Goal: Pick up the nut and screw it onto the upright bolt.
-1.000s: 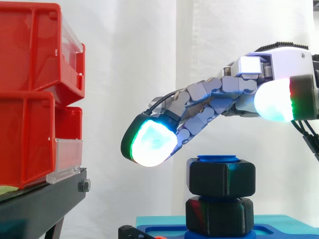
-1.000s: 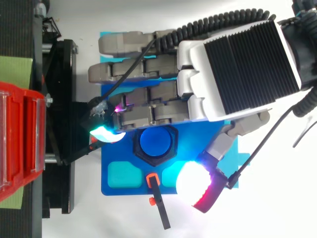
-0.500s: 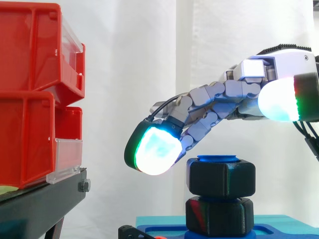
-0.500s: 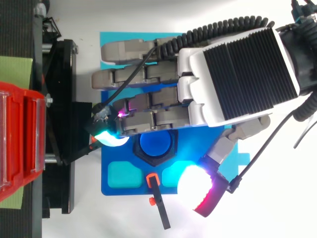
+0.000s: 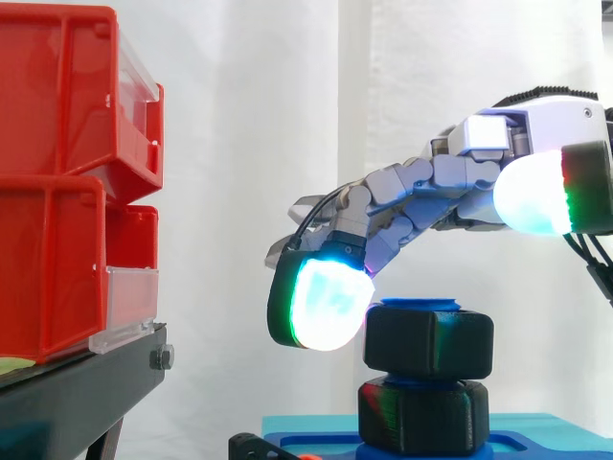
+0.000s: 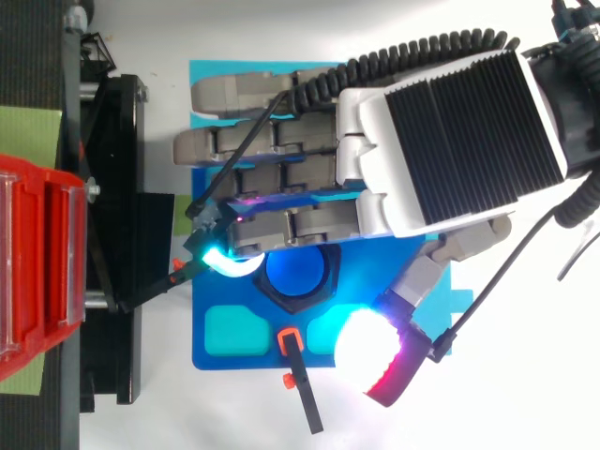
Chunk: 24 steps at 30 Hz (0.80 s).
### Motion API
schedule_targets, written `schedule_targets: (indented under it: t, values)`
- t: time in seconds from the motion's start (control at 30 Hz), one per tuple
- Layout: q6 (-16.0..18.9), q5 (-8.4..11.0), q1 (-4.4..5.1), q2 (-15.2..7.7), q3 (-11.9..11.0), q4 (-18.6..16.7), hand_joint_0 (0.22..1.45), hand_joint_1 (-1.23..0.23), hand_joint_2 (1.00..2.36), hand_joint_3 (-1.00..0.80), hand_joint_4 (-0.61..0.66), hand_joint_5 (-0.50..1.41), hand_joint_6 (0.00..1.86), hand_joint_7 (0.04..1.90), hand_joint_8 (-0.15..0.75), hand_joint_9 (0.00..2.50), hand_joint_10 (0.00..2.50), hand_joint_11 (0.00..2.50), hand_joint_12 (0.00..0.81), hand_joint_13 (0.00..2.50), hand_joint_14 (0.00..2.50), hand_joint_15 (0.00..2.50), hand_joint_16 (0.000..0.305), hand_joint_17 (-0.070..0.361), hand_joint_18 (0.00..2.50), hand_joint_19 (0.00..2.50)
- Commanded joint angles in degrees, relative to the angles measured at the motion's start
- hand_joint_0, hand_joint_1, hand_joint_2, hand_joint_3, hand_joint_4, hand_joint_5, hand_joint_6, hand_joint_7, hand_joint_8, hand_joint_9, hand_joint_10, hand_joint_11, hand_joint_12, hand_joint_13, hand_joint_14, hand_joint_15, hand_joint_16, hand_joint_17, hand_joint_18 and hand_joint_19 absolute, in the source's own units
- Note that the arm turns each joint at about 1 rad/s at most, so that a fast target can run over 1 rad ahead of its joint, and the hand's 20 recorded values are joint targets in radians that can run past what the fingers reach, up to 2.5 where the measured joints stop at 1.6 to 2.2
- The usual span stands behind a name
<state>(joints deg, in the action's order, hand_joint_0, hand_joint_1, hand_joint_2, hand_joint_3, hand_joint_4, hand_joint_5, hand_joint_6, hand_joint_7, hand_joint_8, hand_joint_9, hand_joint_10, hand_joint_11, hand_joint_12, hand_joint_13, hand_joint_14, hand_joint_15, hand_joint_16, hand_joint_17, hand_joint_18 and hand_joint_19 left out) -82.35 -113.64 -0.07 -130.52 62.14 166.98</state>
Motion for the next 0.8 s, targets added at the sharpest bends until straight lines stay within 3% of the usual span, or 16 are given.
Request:
schedule_targets:
  t: [0.0, 0.4, 0.77]
  values:
    - [0.0, 0.00, -0.19, 0.0, 0.0, -0.3, 0.44, -0.08, 1.00, -0.50, 0.25, -0.06, 0.51, 1.07, 0.289, 0.64, 0.00, 0.00, 0.381, 0.17, 0.00, 0.00, 0.053, 0.118, 0.00, 0.00]
    - [-0.1, -0.18, -0.63, 0.0, 0.0, -1.1, 0.46, -0.08, 1.00, -0.50, 0.22, 0.00, 0.50, 1.29, 0.288, 0.84, 0.00, 0.00, 0.364, 0.32, 0.00, 0.00, 0.047, 0.107, 0.01, 0.00]
    - [-0.4, -0.53, -1.42, 0.0, 0.0, -0.9, 0.47, -0.11, 1.00, -0.50, 0.15, 0.07, 0.50, 1.38, 0.246, 1.19, 0.00, 0.00, 0.322, 0.57, 0.00, 0.00, 0.039, 0.088, 0.28, 0.00]
